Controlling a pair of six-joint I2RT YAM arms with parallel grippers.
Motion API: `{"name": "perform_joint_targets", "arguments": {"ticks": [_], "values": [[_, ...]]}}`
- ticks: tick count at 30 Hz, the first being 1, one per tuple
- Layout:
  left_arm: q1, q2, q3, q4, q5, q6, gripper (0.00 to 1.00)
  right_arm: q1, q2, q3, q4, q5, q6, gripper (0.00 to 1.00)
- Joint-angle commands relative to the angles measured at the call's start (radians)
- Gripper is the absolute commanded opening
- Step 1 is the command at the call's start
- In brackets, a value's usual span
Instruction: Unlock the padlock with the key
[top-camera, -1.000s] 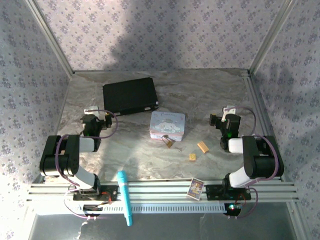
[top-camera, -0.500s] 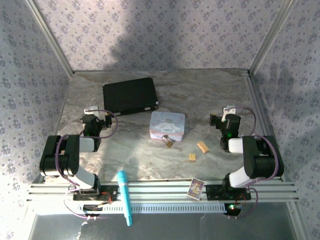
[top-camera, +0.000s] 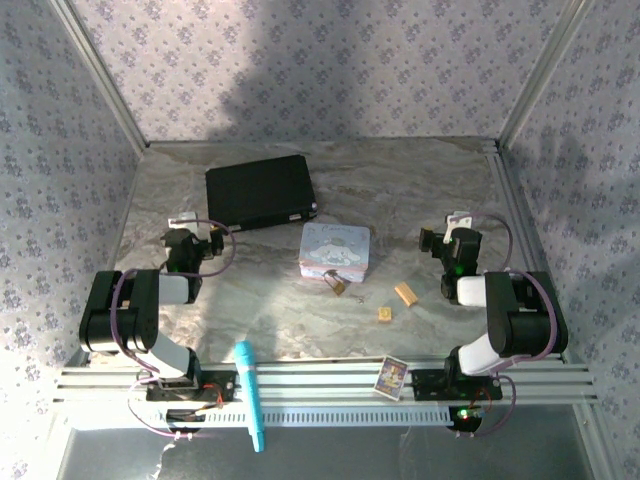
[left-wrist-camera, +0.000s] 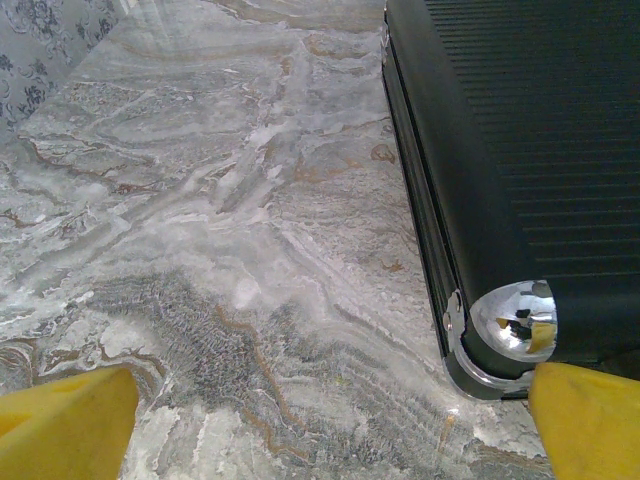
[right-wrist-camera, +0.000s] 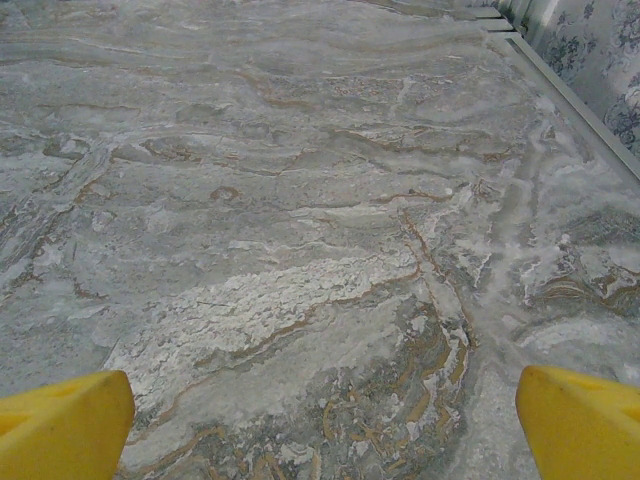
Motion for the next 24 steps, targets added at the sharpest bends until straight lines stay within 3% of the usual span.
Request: {"name": "perform_joint_targets", "arguments": {"ticks": [1, 13, 16, 21, 24], "values": [[0.0, 0.006, 0.026, 0.04, 0.014, 0.011, 1.0, -0.005, 0.012, 0.021, 0.021, 0.017, -0.012, 0.99], [-0.013, -0.013, 0.033, 0.011, 0.04, 0.043, 1.0, -0.008, -0.042, 0.021, -0.021, 0.058, 0.009, 0.99], [-0.039, -0.102, 0.038, -0.078, -0.026, 0.045, 1.0, -0.011, -0.118, 0.001, -0.048, 0.056, 0.006, 0.99], [-0.042, -0.308, 0.081, -0.328, -0.055, -0.057, 1.0, -0.01, -0.306, 0.082, -0.346, 0.01, 0.034, 0.99], [-0.043, -0.439, 0.125, -0.49, -0.047, -0.28, 1.0, -0.015, -0.414, 0.17, -0.605, -0.049, 0.102, 0.99]]}}
